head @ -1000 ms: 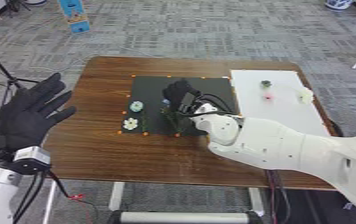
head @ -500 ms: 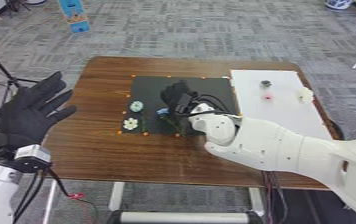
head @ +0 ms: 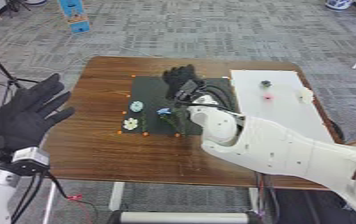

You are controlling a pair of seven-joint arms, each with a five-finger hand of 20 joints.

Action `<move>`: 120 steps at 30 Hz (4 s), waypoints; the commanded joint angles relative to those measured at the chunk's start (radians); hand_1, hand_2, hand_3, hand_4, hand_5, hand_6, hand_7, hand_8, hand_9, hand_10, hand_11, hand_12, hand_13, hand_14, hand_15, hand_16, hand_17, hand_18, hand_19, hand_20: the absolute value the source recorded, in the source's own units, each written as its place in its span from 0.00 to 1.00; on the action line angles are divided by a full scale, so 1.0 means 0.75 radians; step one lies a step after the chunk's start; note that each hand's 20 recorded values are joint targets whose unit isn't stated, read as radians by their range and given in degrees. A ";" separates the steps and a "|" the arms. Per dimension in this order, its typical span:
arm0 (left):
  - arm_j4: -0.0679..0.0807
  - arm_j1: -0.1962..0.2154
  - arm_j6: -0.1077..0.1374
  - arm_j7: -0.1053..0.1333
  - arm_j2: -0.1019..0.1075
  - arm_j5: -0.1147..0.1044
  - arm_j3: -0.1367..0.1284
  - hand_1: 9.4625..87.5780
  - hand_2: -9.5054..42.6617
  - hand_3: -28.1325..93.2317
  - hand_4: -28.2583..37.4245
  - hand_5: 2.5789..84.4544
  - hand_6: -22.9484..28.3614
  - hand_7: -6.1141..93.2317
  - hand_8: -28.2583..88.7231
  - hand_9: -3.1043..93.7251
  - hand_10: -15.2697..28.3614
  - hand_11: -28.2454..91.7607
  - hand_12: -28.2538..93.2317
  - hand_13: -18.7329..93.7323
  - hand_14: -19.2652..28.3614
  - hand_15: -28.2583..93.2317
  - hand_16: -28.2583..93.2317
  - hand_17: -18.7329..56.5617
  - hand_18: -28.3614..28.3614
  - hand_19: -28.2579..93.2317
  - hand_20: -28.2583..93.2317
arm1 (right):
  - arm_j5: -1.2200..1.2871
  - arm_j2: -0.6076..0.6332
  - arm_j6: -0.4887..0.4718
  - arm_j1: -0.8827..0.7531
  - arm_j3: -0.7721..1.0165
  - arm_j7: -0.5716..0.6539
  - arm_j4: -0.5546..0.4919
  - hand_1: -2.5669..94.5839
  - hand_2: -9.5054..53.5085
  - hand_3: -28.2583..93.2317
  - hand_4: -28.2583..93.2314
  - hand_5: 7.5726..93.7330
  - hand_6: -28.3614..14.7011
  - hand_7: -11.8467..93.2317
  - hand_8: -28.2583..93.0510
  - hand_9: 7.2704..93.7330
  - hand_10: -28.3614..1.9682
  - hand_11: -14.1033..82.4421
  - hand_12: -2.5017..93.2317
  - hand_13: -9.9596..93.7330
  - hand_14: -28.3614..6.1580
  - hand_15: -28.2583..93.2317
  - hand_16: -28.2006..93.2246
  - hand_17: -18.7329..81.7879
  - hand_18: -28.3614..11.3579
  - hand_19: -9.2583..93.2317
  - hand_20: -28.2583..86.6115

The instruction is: Arrange flowers

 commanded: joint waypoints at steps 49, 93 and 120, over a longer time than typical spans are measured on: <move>-0.039 0.082 0.040 0.001 -0.059 0.000 -0.025 0.13 0.08 0.79 0.00 0.31 0.51 0.20 0.18 0.24 0.58 0.32 0.38 0.32 0.67 0.32 0.28 0.07 0.92 0.55 0.29 | -0.006 0.393 -0.122 -0.296 0.313 0.123 0.299 0.42 0.00 0.90 0.00 0.55 0.68 0.38 0.12 0.60 0.64 0.45 0.26 0.73 0.60 0.95 0.48 0.54 0.15 1.00 0.75; -0.028 0.063 0.035 -0.019 -0.023 -0.003 -0.029 0.13 0.09 0.79 0.00 0.31 0.51 0.20 0.18 0.24 0.58 0.32 0.38 0.32 0.68 0.32 0.28 0.07 0.92 0.55 0.29 | 0.084 0.163 0.069 -0.071 0.078 -0.159 -0.051 0.54 0.00 0.91 0.00 0.78 0.71 0.52 0.26 0.90 0.72 0.36 0.52 0.82 0.68 0.94 0.51 0.63 0.19 1.00 0.82; -0.002 0.017 0.047 -0.028 -0.004 -0.004 -0.001 0.13 0.09 0.79 0.00 0.31 0.51 0.19 0.18 0.24 0.57 0.32 0.38 0.32 0.68 0.33 0.28 0.07 0.92 0.55 0.29 | 0.016 0.075 0.142 -0.035 -0.025 -0.102 0.028 0.52 0.00 0.91 0.04 0.76 0.70 0.54 0.26 0.89 0.71 0.36 0.52 0.83 0.68 0.95 0.51 0.64 0.18 1.00 0.84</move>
